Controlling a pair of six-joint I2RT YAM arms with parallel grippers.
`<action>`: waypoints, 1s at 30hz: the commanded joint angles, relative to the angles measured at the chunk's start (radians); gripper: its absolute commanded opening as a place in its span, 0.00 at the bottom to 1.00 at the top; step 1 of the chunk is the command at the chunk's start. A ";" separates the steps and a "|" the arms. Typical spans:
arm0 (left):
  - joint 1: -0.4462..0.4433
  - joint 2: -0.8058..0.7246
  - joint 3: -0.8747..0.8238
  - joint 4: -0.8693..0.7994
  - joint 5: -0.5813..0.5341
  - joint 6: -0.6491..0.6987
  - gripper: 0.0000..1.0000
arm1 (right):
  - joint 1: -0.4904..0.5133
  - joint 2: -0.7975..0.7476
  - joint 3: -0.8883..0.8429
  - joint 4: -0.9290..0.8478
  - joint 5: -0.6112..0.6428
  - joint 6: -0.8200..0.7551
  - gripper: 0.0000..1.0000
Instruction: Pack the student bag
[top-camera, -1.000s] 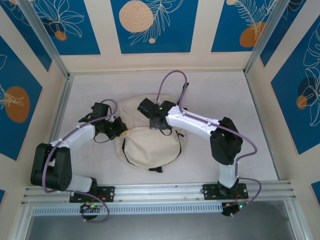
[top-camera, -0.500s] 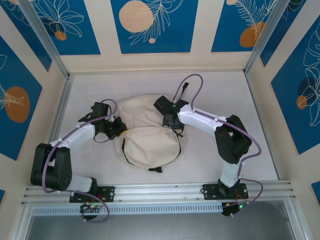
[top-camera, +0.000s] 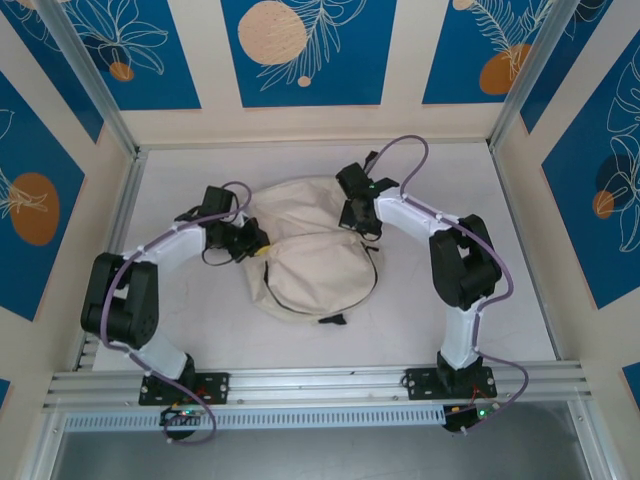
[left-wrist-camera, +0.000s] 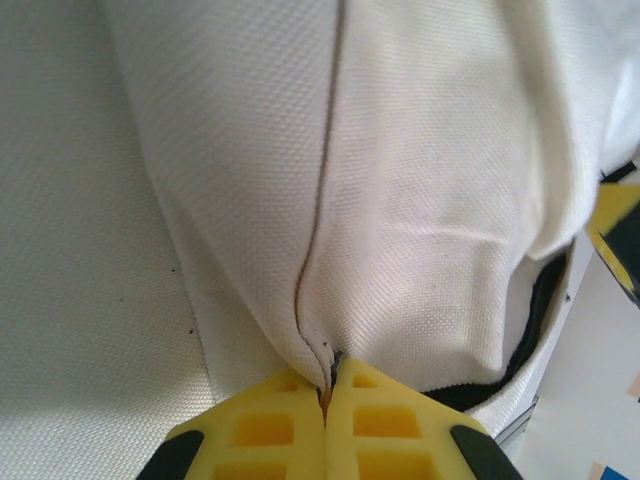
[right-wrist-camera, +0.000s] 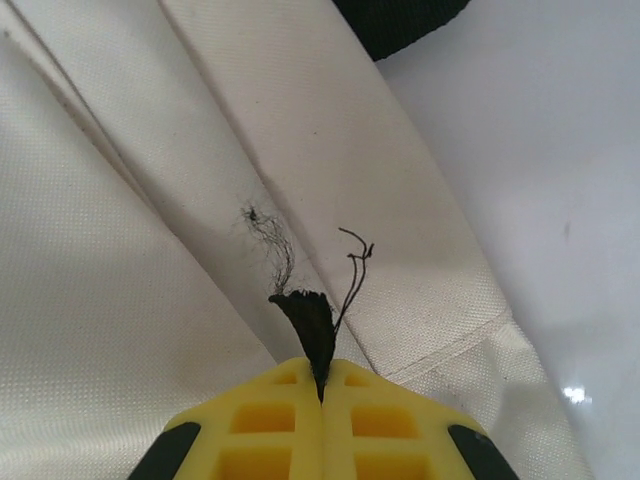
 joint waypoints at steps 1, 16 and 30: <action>-0.007 0.051 0.085 -0.001 -0.003 0.042 0.05 | -0.046 0.021 0.051 0.022 0.000 -0.062 0.00; 0.040 -0.176 0.284 -0.304 -0.314 0.200 0.82 | -0.091 -0.421 -0.038 -0.043 0.083 -0.168 0.83; 0.095 -0.596 -0.298 0.227 -1.111 0.395 1.00 | -0.347 -0.903 -0.695 0.446 0.429 -0.321 0.99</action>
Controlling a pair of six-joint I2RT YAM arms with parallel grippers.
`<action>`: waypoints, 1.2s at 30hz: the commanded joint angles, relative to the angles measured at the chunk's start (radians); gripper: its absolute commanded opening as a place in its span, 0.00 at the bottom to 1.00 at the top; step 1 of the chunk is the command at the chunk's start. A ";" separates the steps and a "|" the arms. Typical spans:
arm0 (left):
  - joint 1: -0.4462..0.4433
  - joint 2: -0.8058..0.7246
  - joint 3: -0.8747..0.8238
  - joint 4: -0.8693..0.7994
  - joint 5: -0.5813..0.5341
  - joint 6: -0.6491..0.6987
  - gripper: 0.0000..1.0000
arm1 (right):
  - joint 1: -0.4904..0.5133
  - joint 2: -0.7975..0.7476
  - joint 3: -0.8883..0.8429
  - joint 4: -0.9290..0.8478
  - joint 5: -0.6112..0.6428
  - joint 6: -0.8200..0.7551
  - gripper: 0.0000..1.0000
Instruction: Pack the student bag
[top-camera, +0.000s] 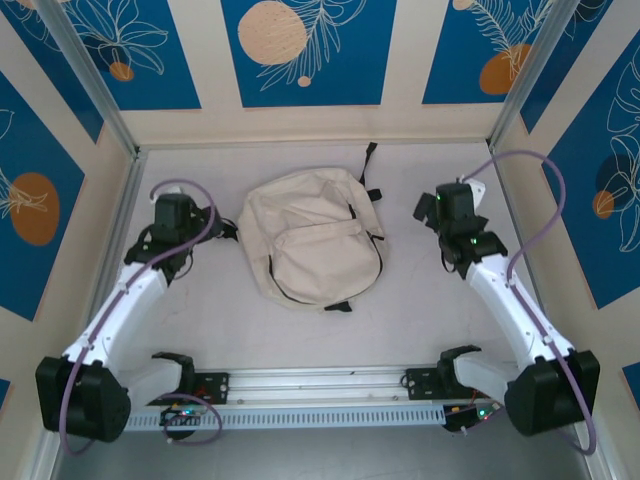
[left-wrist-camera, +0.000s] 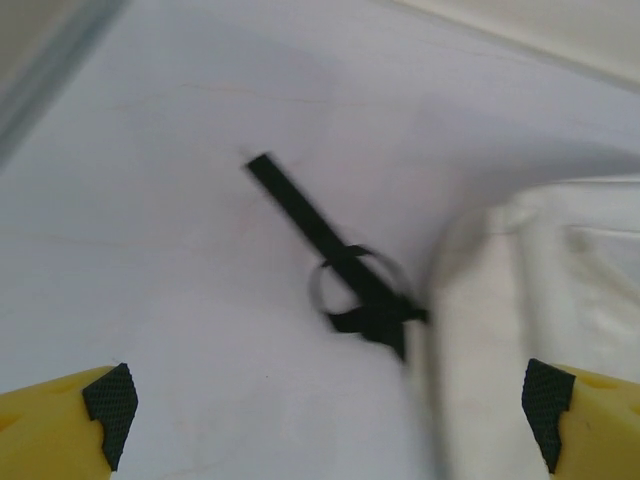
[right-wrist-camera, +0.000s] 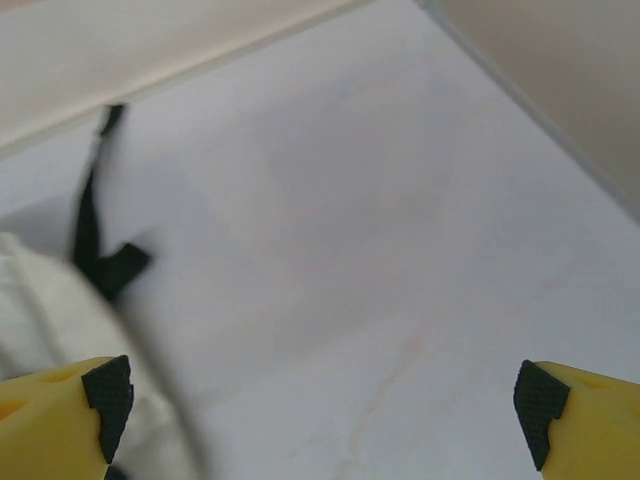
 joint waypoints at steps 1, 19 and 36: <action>0.007 -0.060 -0.145 0.268 -0.258 0.074 1.00 | -0.084 -0.047 -0.123 0.174 0.123 -0.021 0.99; 0.039 0.212 -0.420 0.915 -0.050 0.418 1.00 | -0.158 0.087 -0.512 0.851 -0.192 -0.358 0.99; 0.088 0.423 -0.461 1.237 0.110 0.433 1.00 | -0.149 0.232 -0.515 1.084 -0.413 -0.477 0.99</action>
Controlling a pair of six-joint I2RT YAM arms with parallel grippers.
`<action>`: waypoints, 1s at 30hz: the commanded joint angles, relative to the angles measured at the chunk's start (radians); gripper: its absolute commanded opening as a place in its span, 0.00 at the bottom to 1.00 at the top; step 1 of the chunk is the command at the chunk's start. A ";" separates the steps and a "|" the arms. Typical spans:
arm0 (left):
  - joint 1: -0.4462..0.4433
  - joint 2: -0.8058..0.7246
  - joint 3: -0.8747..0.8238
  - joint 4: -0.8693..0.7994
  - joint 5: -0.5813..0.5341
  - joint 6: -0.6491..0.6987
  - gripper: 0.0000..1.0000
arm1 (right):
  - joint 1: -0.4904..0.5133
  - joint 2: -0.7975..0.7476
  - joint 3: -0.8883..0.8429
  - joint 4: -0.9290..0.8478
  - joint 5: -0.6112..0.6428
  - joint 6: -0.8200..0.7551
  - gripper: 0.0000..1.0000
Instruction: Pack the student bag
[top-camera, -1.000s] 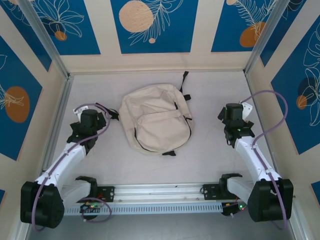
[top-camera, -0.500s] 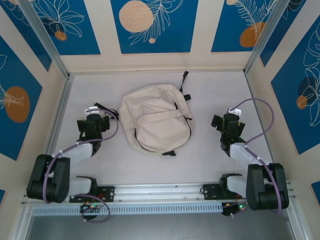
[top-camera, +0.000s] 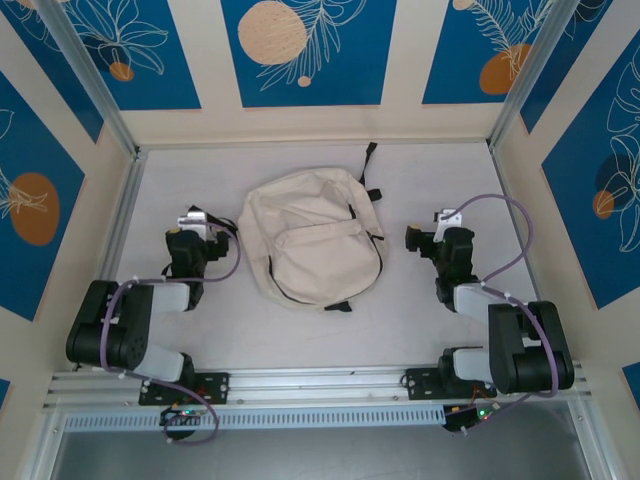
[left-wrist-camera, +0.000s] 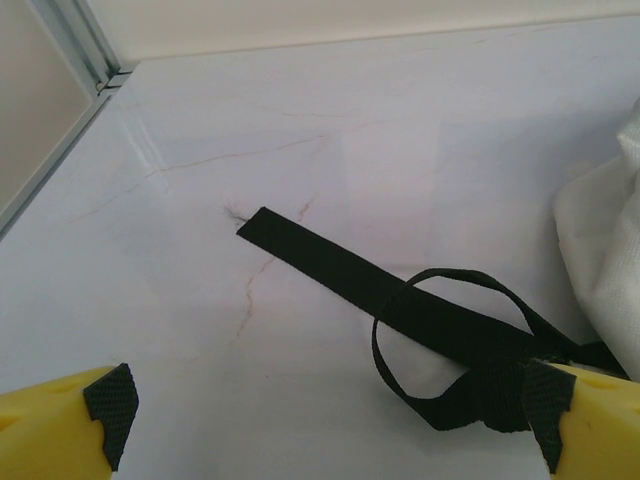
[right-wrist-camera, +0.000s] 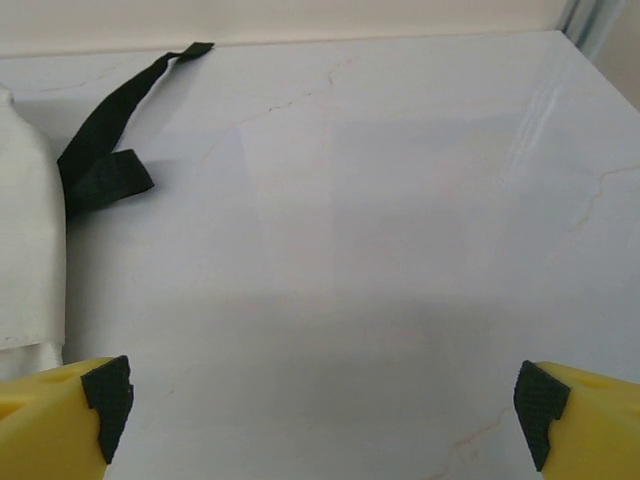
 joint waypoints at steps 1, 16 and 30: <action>0.026 0.045 -0.016 0.111 0.039 -0.004 1.00 | 0.004 0.012 0.020 0.052 -0.048 -0.043 0.99; 0.030 0.065 0.002 0.096 0.053 0.004 1.00 | 0.016 0.098 0.004 0.205 -0.116 0.001 0.99; 0.022 0.063 0.035 0.036 0.158 0.053 1.00 | -0.012 0.234 0.059 0.219 -0.097 0.052 0.99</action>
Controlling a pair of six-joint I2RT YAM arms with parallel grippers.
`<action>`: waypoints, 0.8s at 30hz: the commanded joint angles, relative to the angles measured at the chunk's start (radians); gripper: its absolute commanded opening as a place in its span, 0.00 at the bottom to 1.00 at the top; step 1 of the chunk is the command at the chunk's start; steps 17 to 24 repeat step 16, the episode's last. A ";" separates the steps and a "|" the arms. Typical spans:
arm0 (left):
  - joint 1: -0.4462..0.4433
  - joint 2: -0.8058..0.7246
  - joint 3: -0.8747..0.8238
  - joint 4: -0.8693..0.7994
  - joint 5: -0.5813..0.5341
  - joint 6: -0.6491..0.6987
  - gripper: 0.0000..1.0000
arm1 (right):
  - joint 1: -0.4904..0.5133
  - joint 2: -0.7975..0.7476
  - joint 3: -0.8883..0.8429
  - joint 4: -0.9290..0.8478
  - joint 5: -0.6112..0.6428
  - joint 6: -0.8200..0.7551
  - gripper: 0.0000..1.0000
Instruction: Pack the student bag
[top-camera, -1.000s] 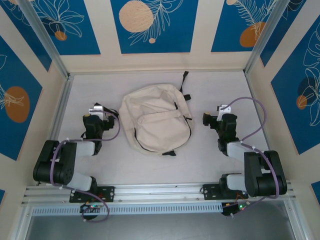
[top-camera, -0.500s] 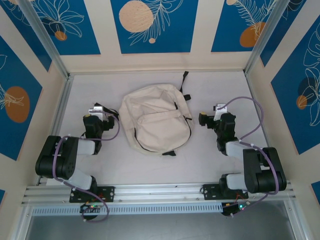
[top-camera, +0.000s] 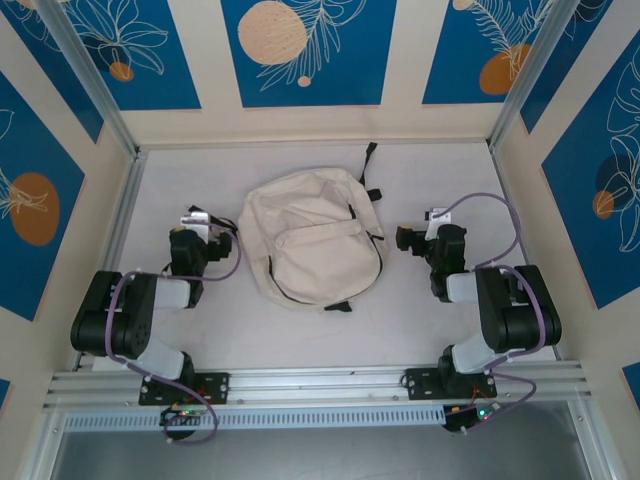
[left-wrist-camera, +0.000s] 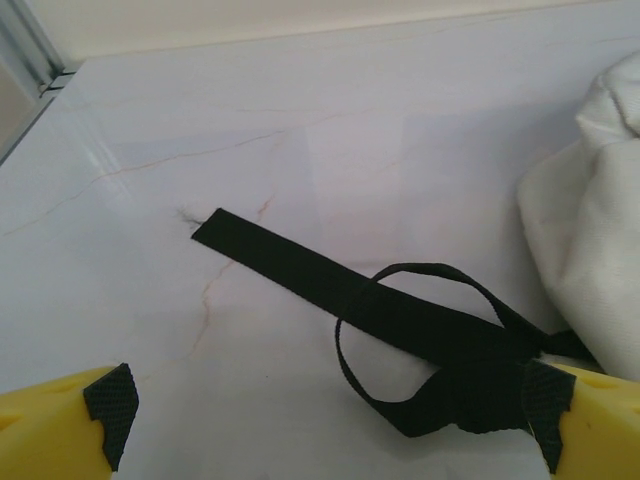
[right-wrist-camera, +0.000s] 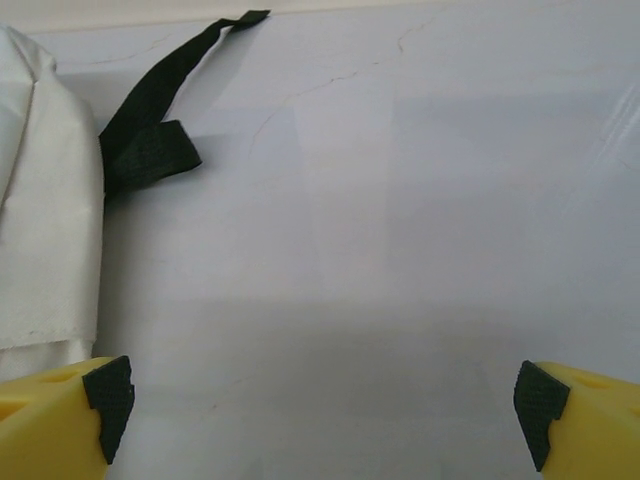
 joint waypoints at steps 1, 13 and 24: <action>0.001 0.007 0.027 -0.013 0.052 0.024 1.00 | -0.010 0.007 0.024 0.043 0.004 0.020 0.99; 0.004 0.011 0.035 -0.026 0.055 0.023 1.00 | -0.011 0.008 0.025 0.039 0.001 0.020 0.99; 0.005 0.009 0.031 -0.019 0.055 0.022 1.00 | -0.011 0.004 0.015 0.059 -0.003 0.017 0.99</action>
